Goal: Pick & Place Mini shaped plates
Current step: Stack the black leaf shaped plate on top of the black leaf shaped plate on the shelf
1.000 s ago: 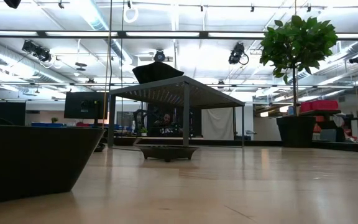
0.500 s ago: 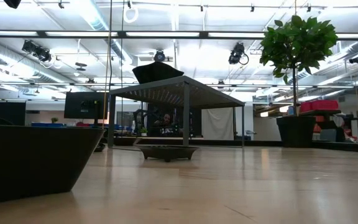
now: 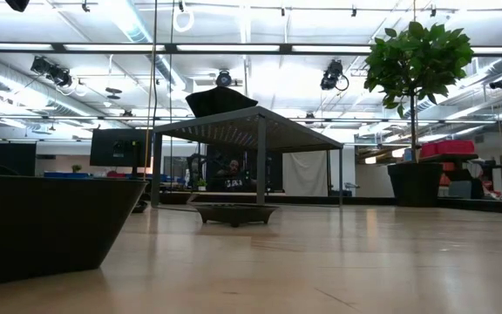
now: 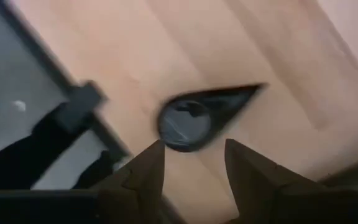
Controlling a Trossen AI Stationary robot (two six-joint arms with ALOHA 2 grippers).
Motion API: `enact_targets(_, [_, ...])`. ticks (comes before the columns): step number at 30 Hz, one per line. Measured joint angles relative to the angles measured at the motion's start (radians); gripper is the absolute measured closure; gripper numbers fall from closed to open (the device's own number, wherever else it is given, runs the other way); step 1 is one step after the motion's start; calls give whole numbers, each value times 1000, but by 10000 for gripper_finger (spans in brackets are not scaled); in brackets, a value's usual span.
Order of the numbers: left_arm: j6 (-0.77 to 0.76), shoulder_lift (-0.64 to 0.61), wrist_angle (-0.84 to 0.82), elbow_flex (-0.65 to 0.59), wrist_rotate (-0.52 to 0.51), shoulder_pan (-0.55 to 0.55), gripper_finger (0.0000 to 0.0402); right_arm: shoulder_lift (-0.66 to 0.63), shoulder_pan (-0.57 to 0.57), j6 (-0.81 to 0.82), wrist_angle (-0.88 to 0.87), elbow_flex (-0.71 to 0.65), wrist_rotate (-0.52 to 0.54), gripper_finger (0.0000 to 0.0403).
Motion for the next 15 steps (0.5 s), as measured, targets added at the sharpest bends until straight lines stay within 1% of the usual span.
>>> enact_targets(4, [0,0,0,0,0,0,396,1,-51,-77,-12,36,41,232])
enact_targets(6, [0,0,0,0,0,0,396,1,-80,-120,-14,52,37,232])
enact_targets(8, [0,0,0,0,0,0,396,1,-113,-161,-12,70,0,232])
enact_targets(12, [0,0,0,0,0,0,396,1,-184,-218,-13,114,-112,232])
enact_targets(15, [0,0,0,0,0,0,396,1,-225,-219,-14,153,-121,232])
